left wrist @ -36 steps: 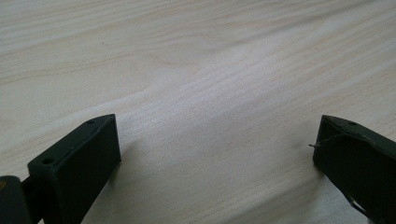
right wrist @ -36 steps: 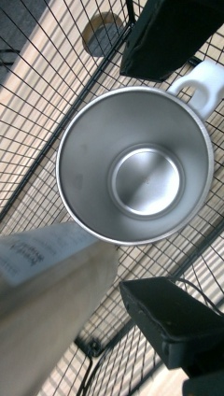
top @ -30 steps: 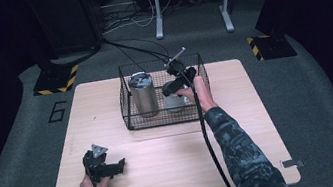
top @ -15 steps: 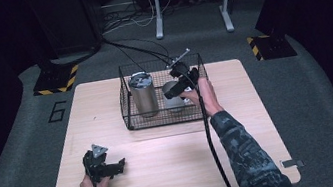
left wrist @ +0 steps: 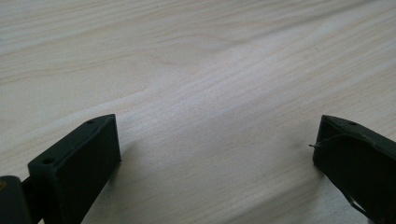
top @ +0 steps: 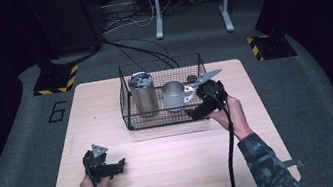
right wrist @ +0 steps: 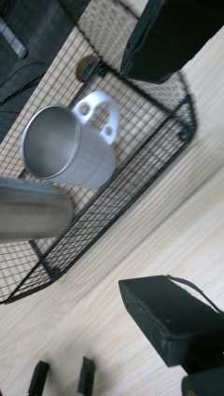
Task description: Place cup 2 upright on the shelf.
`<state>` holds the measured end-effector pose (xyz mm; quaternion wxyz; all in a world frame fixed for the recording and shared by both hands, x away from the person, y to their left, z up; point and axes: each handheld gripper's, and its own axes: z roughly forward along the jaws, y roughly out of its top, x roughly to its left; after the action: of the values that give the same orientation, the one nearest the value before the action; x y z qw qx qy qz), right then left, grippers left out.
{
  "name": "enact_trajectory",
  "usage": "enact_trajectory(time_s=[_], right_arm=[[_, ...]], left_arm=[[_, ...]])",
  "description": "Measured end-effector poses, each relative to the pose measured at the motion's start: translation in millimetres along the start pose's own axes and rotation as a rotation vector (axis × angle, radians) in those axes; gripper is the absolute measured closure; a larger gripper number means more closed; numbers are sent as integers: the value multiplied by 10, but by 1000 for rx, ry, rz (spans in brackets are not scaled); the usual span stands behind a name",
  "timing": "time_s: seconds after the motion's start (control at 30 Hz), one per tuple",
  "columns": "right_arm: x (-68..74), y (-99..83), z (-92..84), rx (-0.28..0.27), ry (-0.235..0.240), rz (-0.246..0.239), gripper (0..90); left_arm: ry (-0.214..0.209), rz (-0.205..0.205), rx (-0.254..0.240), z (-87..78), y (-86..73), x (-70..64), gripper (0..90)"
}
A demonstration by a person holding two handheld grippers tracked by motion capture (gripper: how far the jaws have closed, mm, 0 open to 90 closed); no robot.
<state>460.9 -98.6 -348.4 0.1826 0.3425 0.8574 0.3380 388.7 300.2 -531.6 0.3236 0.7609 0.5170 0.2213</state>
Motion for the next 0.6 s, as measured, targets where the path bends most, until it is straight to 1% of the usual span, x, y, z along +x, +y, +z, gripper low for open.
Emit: enact_trajectory(time_s=[0.03, 0.07, 0.1, 0.17, 0.2, 0.23, 0.3, 0.33, 0.37, 0.4, 0.43, 0.47, 0.57, 0.6], right_arm=[[-3, -44, -16, -5, -7, 5, 4], [-25, -150, -51, 0, -12, 9, 1], [-35, -196, -70, 7, -12, 14, 0], [-55, -309, -105, 4, -20, 27, 0], [-73, -389, -126, 3, -32, 29, 0], [-79, -440, -140, 5, -32, 41, 0], [-105, -575, -165, -3, -48, 63, 0], [-115, -645, -181, 1, -53, 75, 0], [-133, -718, -183, -7, -62, 76, 0], [-162, -865, -198, 2, -68, 106, 0], [-162, -865, -198, 2, -68, 106, 0], [-187, -943, -201, -2, -66, 115, 0], [-223, -1177, -193, -2, -79, 163, 0], [-230, -1256, -187, 7, -81, 178, 0]], left_arm=[[1, -1, 0, 0, 0, -1, 4], [-1, -1, 2, -2, 1, 0, 4], [1, -1, 0, 0, 0, -2, 4], [1, -1, 0, -1, 0, -2, 4], [-2, 0, 4, -3, 2, 1, 4], [-2, 0, 4, -3, 1, 1, 4], [2, -1, 0, -1, 0, -2, 4], [2, -2, 0, 0, 0, -2, 4], [2, -1, 1, -1, 0, -2, 4], [-1, -1, 2, -2, 0, -1, 4], [2, -2, 0, -1, 0, -3, 4], [2, -2, 0, 0, 0, -3, 4], [2, -2, 0, 0, 0, -3, 4], [-1, -1, 2, -2, 0, -1, 4]])
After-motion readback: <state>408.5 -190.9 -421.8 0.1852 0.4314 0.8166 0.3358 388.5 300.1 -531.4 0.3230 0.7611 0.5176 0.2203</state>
